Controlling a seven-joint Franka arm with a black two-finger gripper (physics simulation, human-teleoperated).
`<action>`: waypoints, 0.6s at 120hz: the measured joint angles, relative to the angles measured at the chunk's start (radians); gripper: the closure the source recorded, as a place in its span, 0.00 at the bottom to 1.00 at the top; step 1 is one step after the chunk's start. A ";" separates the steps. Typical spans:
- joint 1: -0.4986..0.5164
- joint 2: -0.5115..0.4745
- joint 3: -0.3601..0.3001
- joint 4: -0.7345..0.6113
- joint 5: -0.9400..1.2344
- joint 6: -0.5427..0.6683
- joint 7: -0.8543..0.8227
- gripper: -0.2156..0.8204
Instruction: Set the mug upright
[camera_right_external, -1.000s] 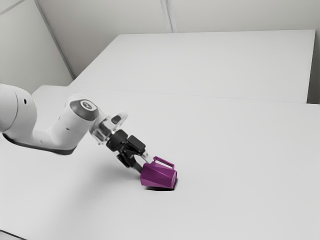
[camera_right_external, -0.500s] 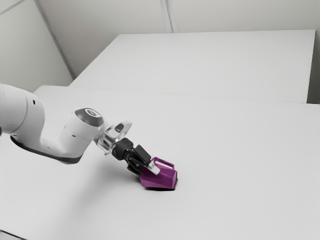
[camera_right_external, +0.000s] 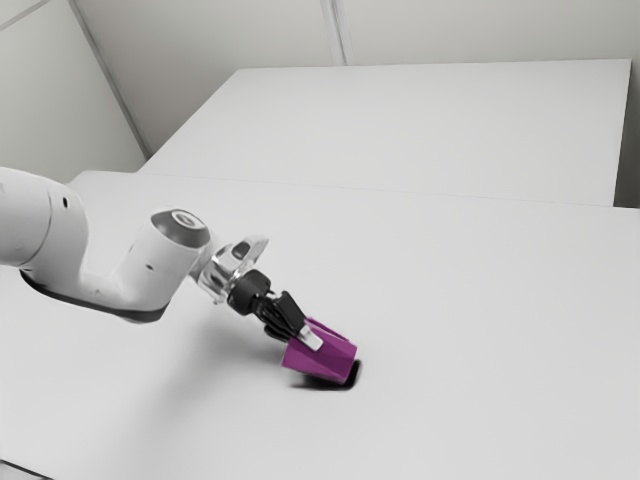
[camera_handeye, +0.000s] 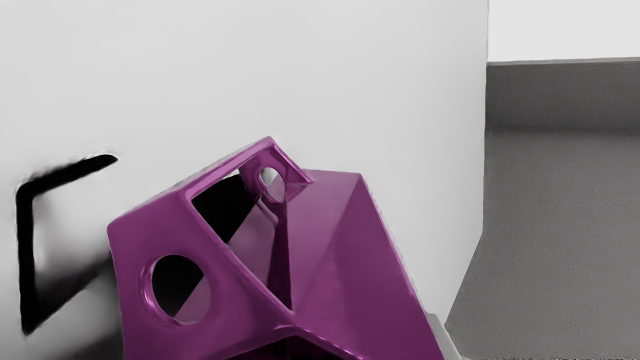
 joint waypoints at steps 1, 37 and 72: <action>0.000 -0.004 -0.002 0.000 0.001 0.001 0.000 0.94; -0.023 -0.180 -0.084 0.007 0.336 0.132 -0.050 0.95; 0.011 -0.214 -0.120 0.018 0.842 0.332 -0.109 0.96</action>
